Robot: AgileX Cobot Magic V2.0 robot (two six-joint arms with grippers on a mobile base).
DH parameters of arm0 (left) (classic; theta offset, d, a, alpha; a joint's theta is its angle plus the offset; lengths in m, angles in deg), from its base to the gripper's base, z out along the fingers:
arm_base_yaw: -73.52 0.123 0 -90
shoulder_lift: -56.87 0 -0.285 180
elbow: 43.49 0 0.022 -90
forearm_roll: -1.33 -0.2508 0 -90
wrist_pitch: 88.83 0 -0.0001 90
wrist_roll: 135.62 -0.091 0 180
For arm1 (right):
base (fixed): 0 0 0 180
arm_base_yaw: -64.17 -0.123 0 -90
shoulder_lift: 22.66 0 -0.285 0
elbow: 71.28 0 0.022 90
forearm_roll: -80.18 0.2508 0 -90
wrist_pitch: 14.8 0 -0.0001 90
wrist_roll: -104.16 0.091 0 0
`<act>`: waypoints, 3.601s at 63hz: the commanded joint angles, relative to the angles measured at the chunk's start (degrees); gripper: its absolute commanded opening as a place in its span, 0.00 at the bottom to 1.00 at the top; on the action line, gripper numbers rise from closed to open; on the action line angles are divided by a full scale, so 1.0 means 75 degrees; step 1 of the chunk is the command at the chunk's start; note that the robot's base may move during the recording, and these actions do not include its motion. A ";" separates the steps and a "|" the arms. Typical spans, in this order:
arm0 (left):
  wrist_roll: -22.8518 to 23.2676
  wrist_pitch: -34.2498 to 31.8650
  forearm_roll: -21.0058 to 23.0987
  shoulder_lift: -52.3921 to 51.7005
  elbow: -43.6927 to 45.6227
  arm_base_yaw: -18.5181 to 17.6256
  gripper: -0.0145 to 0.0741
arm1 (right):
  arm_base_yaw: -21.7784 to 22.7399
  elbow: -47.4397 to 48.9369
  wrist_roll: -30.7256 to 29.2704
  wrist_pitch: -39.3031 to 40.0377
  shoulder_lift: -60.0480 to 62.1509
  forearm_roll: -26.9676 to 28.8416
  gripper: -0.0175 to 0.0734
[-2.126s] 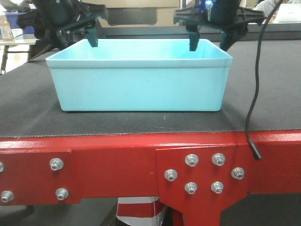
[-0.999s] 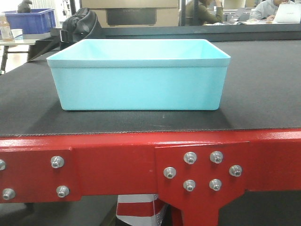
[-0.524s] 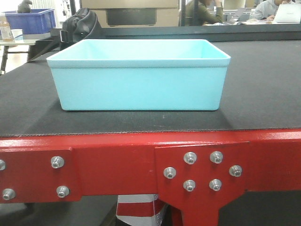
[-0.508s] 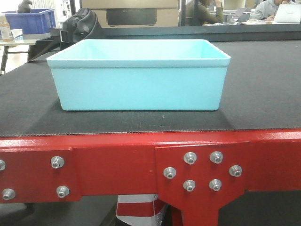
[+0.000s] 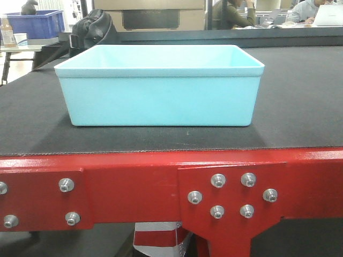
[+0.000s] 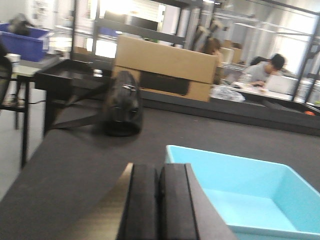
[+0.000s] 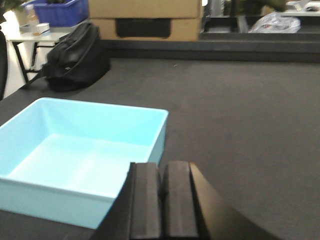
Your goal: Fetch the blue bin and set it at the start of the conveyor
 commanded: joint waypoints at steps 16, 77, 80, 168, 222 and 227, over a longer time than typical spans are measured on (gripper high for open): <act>-0.0015 0.0053 0.0064 -0.0483 -0.0008 0.0965 0.04 | 0.0296 0.0008 0.0031 0.0810 0.0706 -0.0139 0.01; -0.0015 0.0033 0.0064 -0.0484 -0.0008 0.0965 0.04 | 0.0860 -0.0875 -0.0995 0.0113 0.2357 0.0155 0.01; -0.0015 0.0033 0.0064 -0.0484 -0.0008 0.0965 0.04 | 0.1207 -0.1276 -0.1392 0.0176 0.2550 0.0566 0.01; -0.0015 0.0016 0.0064 -0.0495 -0.0008 0.0965 0.04 | 0.1690 -0.5228 -0.2668 0.2114 0.5037 0.1759 0.01; 0.0676 -0.0998 -0.1829 -0.2335 -0.3045 -0.0140 0.04 | 0.1690 -0.5228 -0.2668 0.2114 0.5037 0.1759 0.01; 0.1192 -0.0998 -0.2330 -0.2642 -0.3436 -0.0140 0.04 | 0.1690 -0.5228 -0.2668 0.2114 0.5037 0.1759 0.01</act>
